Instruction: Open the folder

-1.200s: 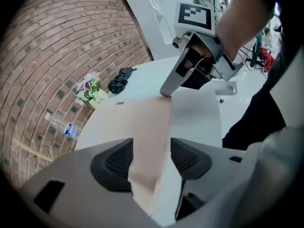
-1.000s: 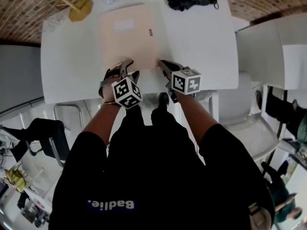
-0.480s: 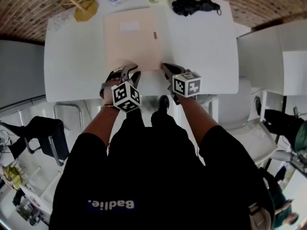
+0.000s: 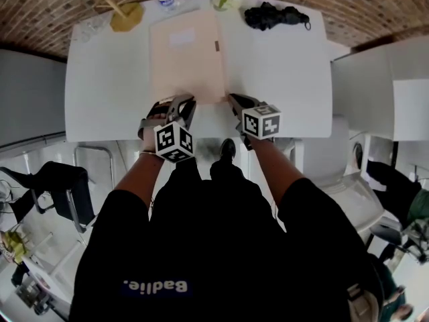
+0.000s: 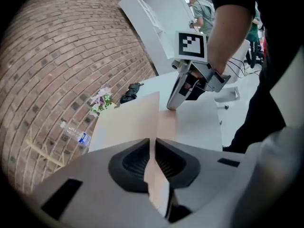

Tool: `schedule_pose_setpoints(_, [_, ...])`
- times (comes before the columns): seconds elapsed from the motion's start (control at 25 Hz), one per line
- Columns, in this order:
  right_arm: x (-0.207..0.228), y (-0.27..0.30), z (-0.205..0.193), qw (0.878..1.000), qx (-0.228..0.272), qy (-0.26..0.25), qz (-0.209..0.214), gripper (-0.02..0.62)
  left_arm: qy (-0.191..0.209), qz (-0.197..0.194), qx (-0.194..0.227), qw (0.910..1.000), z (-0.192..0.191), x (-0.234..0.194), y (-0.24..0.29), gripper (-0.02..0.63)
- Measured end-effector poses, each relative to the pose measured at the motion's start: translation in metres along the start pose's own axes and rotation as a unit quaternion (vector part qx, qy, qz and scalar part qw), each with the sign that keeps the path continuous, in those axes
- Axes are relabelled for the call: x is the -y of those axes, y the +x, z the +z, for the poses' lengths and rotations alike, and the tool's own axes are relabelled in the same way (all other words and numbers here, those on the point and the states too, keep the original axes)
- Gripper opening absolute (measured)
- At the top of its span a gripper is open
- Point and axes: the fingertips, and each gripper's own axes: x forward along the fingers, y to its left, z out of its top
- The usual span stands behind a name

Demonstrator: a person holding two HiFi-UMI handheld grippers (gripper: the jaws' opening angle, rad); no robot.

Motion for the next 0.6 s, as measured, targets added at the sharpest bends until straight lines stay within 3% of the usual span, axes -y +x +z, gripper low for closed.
schedule_pose_setpoints(0.16, [0.0,0.0,0.001,1.0,-0.004,-0.008,-0.005,0.028,-0.078,0.025,0.036,0.996,-0.002,-0.014,-0.018,0.034])
schedule_pose_setpoints(0.32, [-0.001,0.001,0.0,1.0,-0.01,-0.022,-0.009,0.028,-0.17,0.05,0.076,0.9812,-0.008,-0.028,-0.039,0.028])
schedule_pose_setpoints(0.44, [0.0,0.001,0.001,0.999,-0.014,-0.032,-0.011,0.028,-0.255,0.073,0.109,0.9581,-0.013,-0.045,-0.059,0.025])
schedule_pose_setpoints(0.6, [0.002,0.003,0.0,0.999,-0.024,-0.044,-0.014,0.028,-0.357,0.098,0.144,0.9178,-0.027,-0.064,-0.082,0.021])
